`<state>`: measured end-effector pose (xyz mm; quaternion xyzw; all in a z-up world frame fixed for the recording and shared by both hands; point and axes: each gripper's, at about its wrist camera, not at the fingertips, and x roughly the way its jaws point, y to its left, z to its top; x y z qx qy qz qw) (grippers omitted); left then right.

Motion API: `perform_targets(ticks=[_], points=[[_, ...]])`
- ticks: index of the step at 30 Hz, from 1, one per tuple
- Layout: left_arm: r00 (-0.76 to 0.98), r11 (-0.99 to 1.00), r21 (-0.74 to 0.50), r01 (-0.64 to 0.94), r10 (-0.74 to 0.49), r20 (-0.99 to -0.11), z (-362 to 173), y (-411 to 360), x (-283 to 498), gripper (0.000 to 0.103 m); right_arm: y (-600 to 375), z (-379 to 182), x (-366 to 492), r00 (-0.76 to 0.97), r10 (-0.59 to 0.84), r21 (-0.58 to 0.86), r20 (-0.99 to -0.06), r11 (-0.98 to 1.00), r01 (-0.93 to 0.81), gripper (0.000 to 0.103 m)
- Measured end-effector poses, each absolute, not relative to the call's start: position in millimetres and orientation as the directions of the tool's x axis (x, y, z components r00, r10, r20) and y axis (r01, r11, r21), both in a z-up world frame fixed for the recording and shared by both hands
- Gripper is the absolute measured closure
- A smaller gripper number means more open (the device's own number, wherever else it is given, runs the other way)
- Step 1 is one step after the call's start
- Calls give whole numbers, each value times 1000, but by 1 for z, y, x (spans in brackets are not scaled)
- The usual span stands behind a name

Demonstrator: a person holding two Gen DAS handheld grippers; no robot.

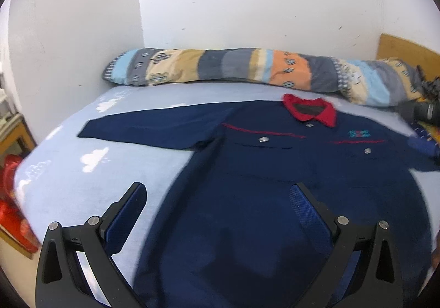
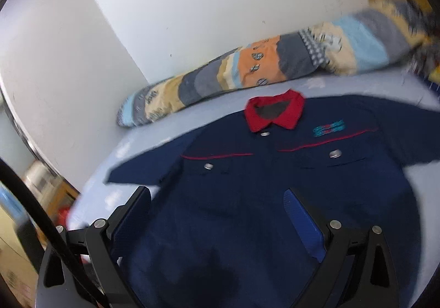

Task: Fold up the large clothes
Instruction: 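Move the right tool toward the cuff of the navy jacket sleeve, then close the right tool on the sleeve cuff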

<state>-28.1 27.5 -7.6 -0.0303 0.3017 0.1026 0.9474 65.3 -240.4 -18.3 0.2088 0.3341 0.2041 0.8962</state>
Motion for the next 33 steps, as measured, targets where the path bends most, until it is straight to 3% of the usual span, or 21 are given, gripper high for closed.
perform_targets(ticks=[3, 5, 8, 11, 18, 22, 28, 33], points=[[774, 967, 52, -248, 230, -591, -12, 32, -27, 0, -234, -22, 70, 636, 602, 632, -482, 742, -223, 4], [769, 971, 18, -240, 201, -606, -14, 28, -16, 0, -232, -20, 66, 593, 653, 684, -470, 695, -222, 4], [759, 981, 7, -193, 154, -632, -12, 5, 5, 0, -258, -13, 51, 598, 662, 721, -452, 665, -192, 4], [784, 989, 77, -127, 148, -602, -8, -29, 19, 0, -319, -6, 38, 660, 623, 762, -420, 637, -117, 3], [816, 991, 131, 25, 55, -576, -11, -79, 41, 0, -455, -17, 8, 765, 403, 699, -502, 710, 85, 4], [783, 993, 98, 63, 12, -622, -14, -84, 42, 0, -518, -23, -9, 805, 314, 718, -503, 671, 187, 3], [754, 997, 54, 63, -12, -657, -13, -66, 24, 0, -498, -24, 8, 770, 293, 635, -567, 751, 181, 4], [753, 1000, -9, 17, -19, -657, 3, -49, 3, 0, -465, -17, 15, 772, 335, 619, -541, 779, 96, 4]])
